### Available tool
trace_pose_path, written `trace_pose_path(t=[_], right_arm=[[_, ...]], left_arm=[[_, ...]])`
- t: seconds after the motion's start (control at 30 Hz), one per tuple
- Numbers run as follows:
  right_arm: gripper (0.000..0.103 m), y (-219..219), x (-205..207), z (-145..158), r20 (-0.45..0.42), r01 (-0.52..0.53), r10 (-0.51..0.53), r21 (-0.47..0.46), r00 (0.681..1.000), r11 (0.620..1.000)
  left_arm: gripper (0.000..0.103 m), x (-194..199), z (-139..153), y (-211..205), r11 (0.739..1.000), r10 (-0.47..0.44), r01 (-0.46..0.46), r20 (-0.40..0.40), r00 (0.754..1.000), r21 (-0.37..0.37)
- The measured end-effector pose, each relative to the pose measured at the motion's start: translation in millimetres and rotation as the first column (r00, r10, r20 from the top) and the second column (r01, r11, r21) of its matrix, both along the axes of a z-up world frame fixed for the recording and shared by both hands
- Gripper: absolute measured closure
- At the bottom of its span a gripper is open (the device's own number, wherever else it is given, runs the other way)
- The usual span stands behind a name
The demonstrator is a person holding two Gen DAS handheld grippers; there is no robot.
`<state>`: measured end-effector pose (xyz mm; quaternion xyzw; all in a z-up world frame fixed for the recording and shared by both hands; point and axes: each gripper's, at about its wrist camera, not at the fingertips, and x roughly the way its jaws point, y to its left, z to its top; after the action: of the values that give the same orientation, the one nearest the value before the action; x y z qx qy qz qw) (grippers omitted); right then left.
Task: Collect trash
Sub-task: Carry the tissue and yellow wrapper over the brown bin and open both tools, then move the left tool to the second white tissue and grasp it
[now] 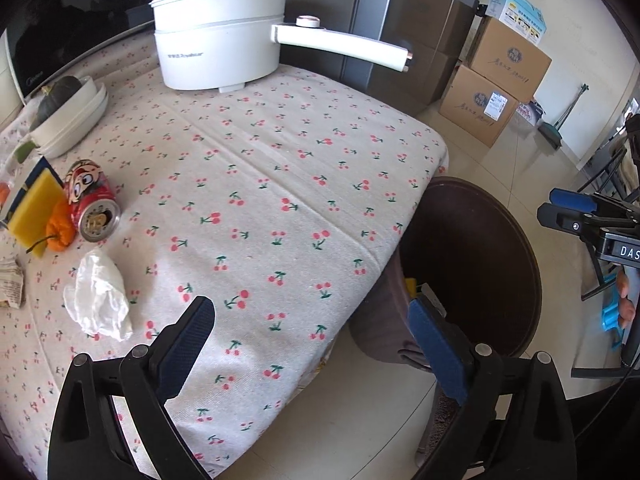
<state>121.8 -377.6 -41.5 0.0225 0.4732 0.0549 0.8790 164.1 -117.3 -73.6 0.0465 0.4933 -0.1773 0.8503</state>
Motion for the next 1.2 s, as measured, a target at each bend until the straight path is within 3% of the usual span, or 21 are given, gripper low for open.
trace_pose_path(t=[0.57,0.9,1.03,1.2], right_arm=[[0.019,75.5,22.2,13.2,0.025,-0.098,0.098,0.021,0.995,0.995],[0.011,123.0,39.8,4.5,0.004,-0.150,0.150,0.011,0.989,0.989],[0.006,139.8,47.2,2.1,-0.002,-0.178,0.178,0.006,0.984,0.984],[0.004,148.9,58.6,-5.2,-0.023,-0.185,0.185,0.003,0.983,0.983]], left_arm=[[0.003,-16.5,1.9,114.6,0.979,0.198,-0.198,0.007,0.980,0.053],[0.000,-14.2,-11.4,182.0,0.951,0.272,-0.276,0.049,0.961,0.135],[0.000,-1.2,-20.8,189.2,0.946,0.261,-0.271,0.077,0.962,0.178],[0.000,23.6,-31.2,174.1,0.965,0.234,-0.236,0.028,0.972,0.112]])
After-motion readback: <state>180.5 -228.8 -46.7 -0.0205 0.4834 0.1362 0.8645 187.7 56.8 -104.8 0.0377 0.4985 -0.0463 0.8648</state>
